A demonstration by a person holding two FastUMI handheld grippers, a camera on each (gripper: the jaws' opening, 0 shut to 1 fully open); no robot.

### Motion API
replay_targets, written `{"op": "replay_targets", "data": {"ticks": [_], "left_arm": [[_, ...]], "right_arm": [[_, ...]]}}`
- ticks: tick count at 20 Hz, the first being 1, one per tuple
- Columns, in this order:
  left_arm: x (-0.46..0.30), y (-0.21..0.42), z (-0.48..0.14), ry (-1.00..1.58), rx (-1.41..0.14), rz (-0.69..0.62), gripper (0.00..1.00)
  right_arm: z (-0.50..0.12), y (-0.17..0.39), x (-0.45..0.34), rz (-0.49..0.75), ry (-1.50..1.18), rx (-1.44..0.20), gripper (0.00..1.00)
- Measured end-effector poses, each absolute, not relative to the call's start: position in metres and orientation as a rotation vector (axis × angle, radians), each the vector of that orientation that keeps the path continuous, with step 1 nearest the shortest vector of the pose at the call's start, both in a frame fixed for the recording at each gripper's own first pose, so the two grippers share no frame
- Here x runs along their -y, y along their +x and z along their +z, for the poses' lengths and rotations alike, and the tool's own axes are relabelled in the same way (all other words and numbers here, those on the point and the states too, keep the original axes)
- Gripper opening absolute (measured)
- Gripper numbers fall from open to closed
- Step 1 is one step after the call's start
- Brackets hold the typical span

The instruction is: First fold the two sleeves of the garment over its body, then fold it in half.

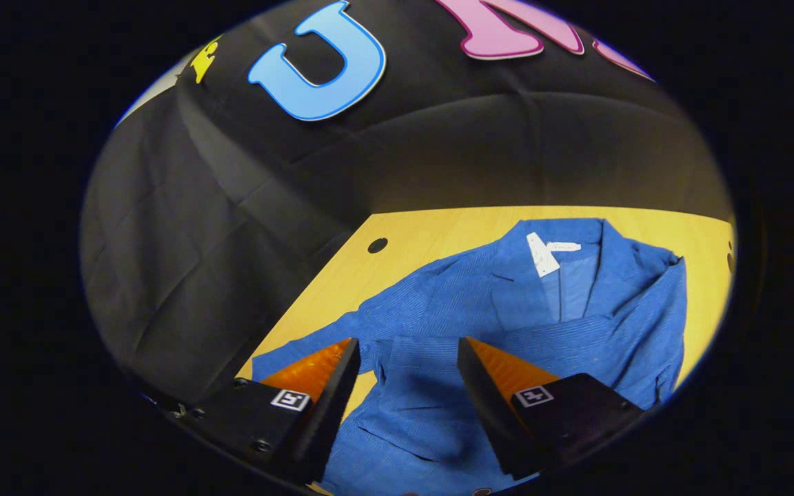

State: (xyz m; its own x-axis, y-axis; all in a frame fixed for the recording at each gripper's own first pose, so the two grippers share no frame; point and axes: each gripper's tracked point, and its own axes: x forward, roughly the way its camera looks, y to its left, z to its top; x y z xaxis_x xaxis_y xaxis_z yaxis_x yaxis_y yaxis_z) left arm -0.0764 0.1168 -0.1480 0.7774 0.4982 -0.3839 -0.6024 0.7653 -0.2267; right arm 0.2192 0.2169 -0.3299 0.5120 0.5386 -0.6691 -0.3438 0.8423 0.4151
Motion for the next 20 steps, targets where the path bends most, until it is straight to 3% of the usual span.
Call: {"op": "replay_targets", "data": {"ticks": [1,6,13,20], "left_arm": [[-0.125,-0.075,-0.157,-0.365,-0.327,0.618,0.81],[-0.193,-0.051,-0.211,-0.376,-0.416,0.693,0.80],[-0.260,-0.014,-0.303,-0.478,-0.677,0.750,0.82],[-0.294,0.006,-0.374,-0.473,-0.974,0.785,0.83]], "right_arm": [[-0.317,0.219,-0.205,0.515,0.237,-0.855,0.97],[-0.250,0.189,-0.114,0.393,0.160,-0.681,0.97],[-0.141,0.129,-0.015,0.226,0.047,-0.431,0.98],[-0.103,0.067,0.064,0.004,0.021,-0.388,0.97]]}}
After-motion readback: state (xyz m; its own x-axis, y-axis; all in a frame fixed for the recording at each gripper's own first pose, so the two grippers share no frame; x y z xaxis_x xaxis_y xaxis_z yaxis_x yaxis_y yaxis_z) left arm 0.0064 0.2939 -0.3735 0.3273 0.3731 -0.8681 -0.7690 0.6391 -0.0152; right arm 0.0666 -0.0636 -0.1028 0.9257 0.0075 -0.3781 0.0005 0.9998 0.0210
